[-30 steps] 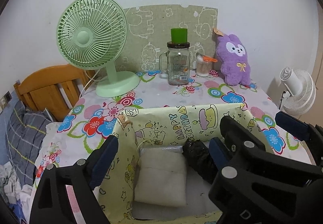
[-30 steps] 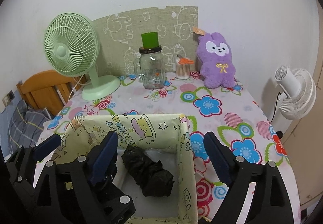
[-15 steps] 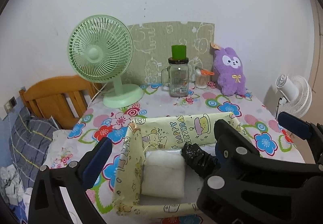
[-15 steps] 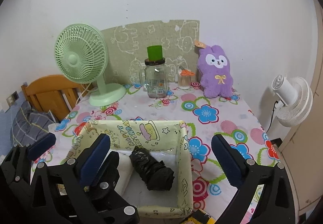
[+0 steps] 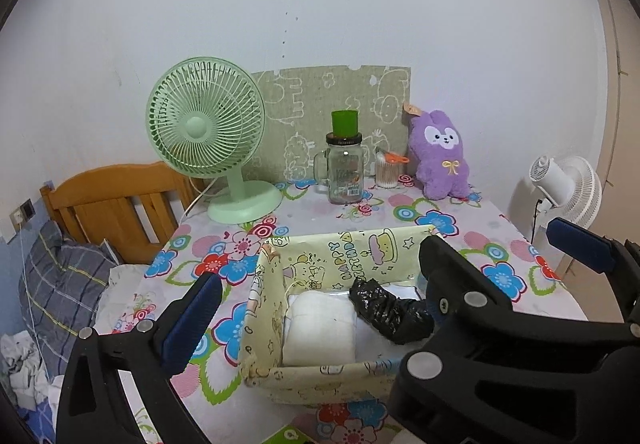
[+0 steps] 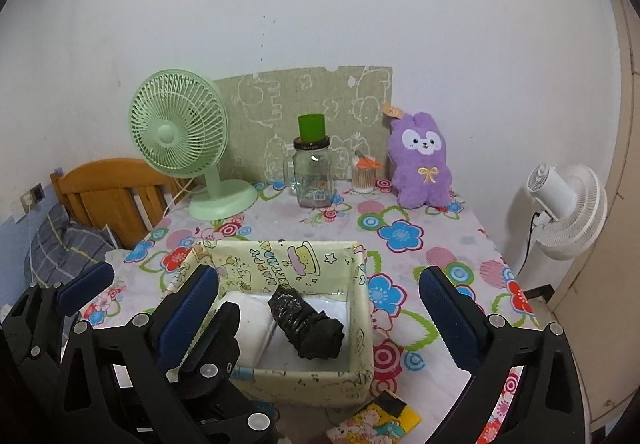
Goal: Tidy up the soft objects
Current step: 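Withdraw both tools from the basket toward the remaining items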
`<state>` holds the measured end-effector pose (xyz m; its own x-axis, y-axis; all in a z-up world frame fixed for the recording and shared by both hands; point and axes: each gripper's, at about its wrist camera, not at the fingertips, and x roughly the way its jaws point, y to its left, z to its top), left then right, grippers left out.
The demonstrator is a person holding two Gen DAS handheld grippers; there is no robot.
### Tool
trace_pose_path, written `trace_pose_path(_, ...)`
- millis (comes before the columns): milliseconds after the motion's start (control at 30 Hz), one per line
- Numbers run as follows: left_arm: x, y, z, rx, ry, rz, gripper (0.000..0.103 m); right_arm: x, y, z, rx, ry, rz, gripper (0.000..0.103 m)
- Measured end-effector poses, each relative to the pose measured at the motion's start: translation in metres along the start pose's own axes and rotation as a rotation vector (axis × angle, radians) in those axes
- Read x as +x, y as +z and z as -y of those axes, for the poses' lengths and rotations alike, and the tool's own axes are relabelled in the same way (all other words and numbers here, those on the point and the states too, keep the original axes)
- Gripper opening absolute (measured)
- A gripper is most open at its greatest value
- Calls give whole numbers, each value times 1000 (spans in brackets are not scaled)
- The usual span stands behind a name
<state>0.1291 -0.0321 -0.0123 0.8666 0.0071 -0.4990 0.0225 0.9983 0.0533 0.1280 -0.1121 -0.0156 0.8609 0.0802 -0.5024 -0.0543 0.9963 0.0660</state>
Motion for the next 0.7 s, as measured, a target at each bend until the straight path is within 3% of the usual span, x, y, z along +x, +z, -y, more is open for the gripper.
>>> trace_pose_path(700,-48,-26,5,8,-44,30,103,-56,-26,-1,-17,-28,37,102)
